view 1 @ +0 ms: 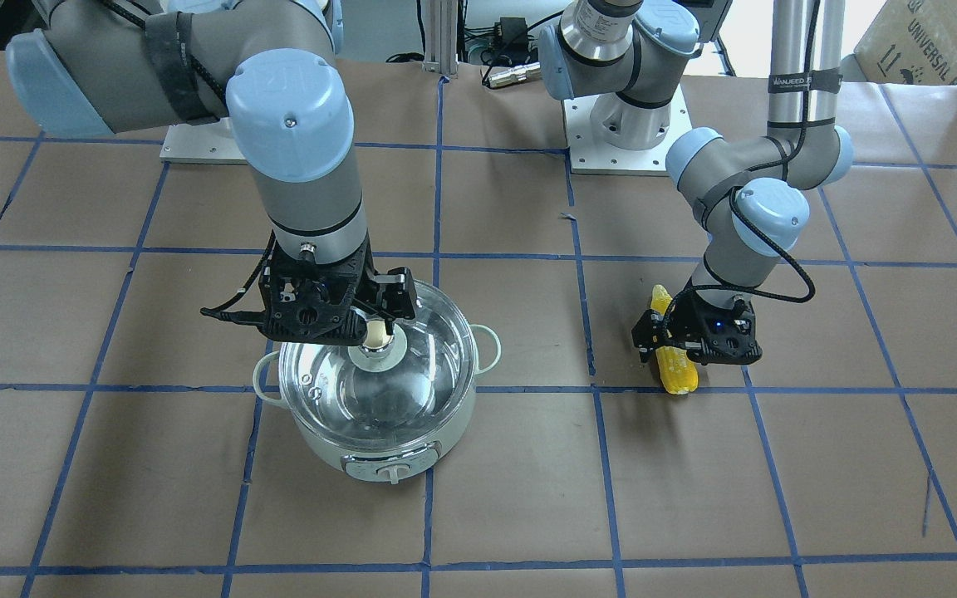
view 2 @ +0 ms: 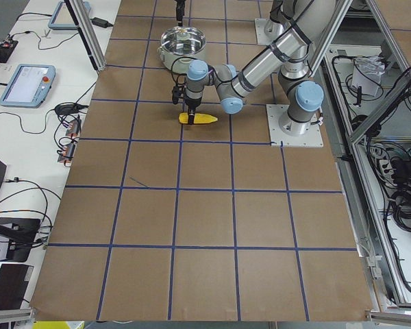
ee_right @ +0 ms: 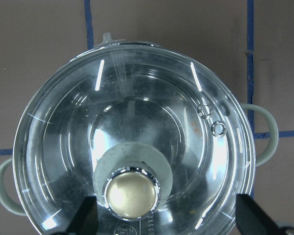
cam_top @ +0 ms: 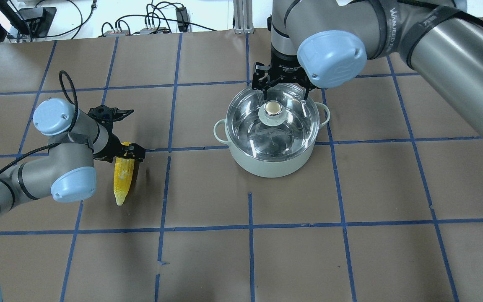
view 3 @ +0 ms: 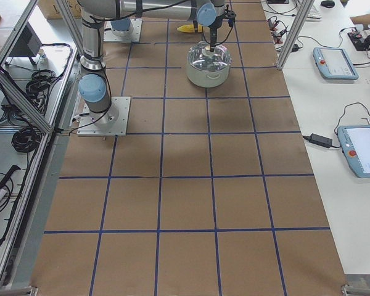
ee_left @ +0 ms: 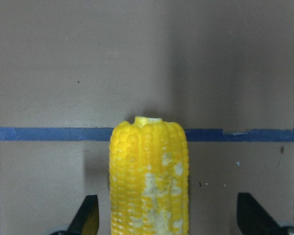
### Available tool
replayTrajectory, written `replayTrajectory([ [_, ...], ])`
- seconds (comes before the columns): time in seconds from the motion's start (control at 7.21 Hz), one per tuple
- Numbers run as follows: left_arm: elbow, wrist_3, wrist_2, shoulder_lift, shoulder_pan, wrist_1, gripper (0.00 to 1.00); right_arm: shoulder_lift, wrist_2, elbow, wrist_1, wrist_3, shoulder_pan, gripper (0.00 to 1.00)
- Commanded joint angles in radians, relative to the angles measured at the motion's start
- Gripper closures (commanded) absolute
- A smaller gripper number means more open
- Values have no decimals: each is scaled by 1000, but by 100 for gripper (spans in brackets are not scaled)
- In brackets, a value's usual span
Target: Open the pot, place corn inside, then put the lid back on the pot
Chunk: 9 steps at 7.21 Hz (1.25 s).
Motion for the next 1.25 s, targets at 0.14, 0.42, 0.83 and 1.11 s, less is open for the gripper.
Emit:
replayTrajectory([
  [0.14, 2, 11, 2, 1, 5, 14, 40, 21, -4, 7, -34, -46, 48, 1],
  [0.42, -1, 6, 2, 15, 6, 9, 83, 30, -3, 13, -53, -70, 50, 1],
  [0.83, 13, -24, 28, 109, 5, -74, 98, 42, -4, 19, -51, -119, 33, 2],
  [1.11, 102, -66, 43, 277, 3, -402, 98, 44, -4, 31, -70, -118, 32, 2],
])
